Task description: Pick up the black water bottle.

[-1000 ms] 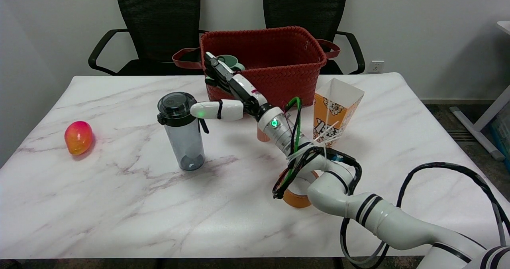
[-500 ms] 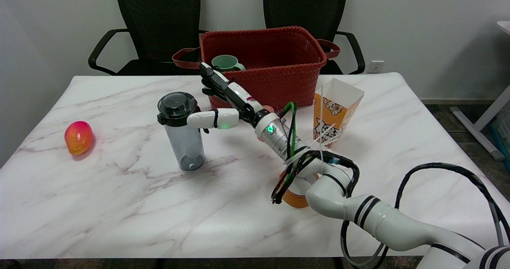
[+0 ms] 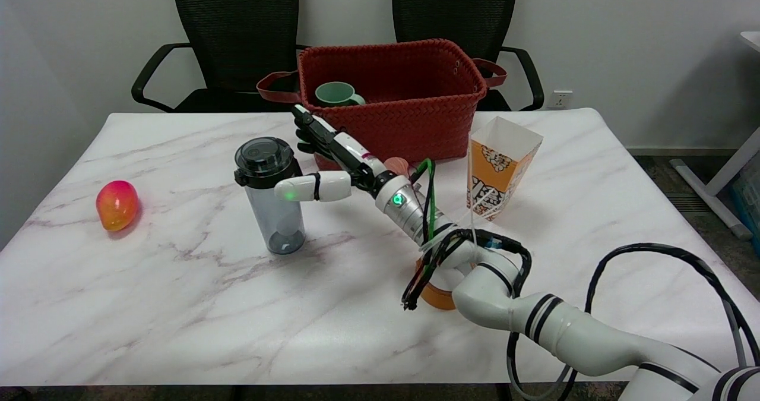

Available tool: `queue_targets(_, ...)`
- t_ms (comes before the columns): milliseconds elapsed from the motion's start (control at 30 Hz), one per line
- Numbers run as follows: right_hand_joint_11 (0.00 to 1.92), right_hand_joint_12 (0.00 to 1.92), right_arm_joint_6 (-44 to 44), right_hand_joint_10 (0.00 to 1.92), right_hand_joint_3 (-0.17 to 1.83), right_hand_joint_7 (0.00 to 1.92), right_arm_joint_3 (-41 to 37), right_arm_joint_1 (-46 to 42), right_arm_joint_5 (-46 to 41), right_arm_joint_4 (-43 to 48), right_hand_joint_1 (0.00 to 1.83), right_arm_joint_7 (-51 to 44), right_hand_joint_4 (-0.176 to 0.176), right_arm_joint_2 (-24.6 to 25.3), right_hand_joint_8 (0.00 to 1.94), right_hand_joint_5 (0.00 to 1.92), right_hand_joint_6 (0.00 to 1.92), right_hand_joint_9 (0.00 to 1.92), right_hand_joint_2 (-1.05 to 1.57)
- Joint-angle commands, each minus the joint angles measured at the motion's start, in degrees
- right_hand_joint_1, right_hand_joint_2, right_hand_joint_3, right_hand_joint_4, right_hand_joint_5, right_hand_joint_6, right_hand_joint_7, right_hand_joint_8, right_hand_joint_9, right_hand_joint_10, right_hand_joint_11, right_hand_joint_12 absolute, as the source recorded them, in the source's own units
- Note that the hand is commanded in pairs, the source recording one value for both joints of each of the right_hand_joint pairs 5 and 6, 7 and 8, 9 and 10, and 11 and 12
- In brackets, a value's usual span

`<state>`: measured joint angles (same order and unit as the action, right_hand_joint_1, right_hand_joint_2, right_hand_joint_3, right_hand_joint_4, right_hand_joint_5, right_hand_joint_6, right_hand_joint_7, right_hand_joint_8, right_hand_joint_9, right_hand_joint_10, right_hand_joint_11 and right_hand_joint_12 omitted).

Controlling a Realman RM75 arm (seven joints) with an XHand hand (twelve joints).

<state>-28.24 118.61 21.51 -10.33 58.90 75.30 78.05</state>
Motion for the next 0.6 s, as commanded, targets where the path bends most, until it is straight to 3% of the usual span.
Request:
queue_targets(33, 0.30, 0.30, 0.16, 0.17, -0.17, 0.06, 1.49, 1.62, 0.19, -4.22, 0.75, 0.17, 0.000, 1.94, 0.06, 0.00, 0.00, 0.17, 0.46)
queue_targets(600, 0.32, 0.32, -0.49, 0.19, -0.17, 0.08, 1.89, 4.25, 0.91, -10.78, 0.75, 0.17, 0.000, 5.15, 0.08, 0.00, 0.00, 0.19, 0.47)
